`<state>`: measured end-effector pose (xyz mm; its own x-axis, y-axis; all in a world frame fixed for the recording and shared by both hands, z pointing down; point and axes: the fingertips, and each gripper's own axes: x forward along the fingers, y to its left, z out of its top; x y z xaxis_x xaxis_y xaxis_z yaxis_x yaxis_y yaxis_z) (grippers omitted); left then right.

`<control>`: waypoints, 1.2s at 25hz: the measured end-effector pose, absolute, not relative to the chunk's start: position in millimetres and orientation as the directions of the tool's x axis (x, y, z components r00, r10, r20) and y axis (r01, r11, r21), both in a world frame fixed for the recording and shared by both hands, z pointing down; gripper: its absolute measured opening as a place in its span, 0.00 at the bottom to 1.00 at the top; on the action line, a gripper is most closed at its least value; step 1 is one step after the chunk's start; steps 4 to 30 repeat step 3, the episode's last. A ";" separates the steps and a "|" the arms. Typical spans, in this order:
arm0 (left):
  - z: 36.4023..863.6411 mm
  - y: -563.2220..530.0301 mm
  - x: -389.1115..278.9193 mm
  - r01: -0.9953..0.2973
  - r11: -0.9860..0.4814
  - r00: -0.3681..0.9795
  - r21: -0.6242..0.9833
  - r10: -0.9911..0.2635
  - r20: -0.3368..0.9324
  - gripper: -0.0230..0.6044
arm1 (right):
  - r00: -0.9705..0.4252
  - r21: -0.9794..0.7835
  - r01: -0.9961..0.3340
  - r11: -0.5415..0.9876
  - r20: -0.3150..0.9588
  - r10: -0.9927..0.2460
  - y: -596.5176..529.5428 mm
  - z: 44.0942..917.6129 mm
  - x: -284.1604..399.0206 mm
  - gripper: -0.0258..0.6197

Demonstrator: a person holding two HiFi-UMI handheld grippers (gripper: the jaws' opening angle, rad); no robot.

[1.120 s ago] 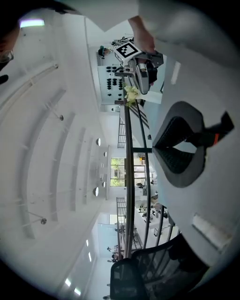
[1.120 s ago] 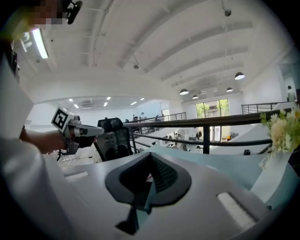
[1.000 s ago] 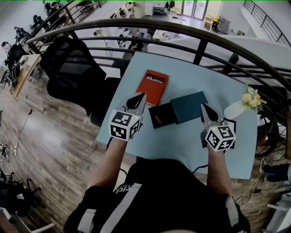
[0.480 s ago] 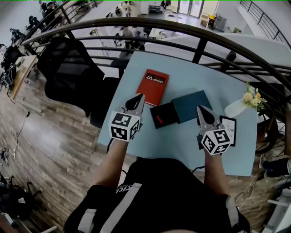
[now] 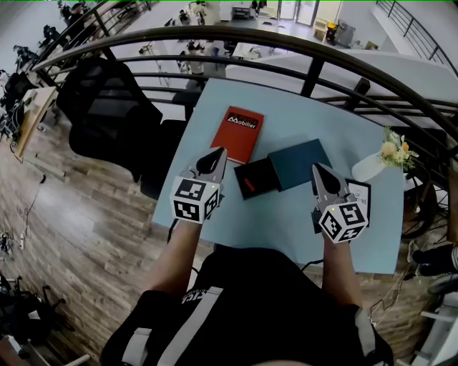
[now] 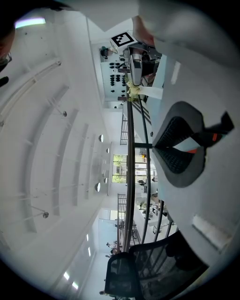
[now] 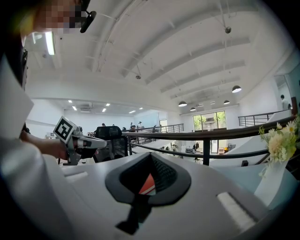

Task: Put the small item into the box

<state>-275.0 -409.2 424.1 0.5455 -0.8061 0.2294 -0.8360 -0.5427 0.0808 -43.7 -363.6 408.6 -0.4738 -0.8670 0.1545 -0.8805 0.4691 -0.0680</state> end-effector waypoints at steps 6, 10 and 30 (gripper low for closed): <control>419.9 -406.3 -277.6 -0.840 -0.537 0.541 0.081 -0.813 0.216 0.04 | -0.474 -0.063 -0.881 0.470 0.140 -0.869 -361.7 402.8 -43.7 0.04; 419.9 -406.3 -277.6 -0.840 -0.537 0.541 0.081 -0.813 0.216 0.04 | -0.474 -0.063 -0.881 0.470 0.140 -0.869 -361.7 402.8 -43.7 0.04; 419.9 -406.3 -277.6 -0.840 -0.537 0.541 0.081 -0.813 0.216 0.04 | -0.474 -0.063 -0.881 0.470 0.140 -0.869 -361.7 402.8 -43.7 0.04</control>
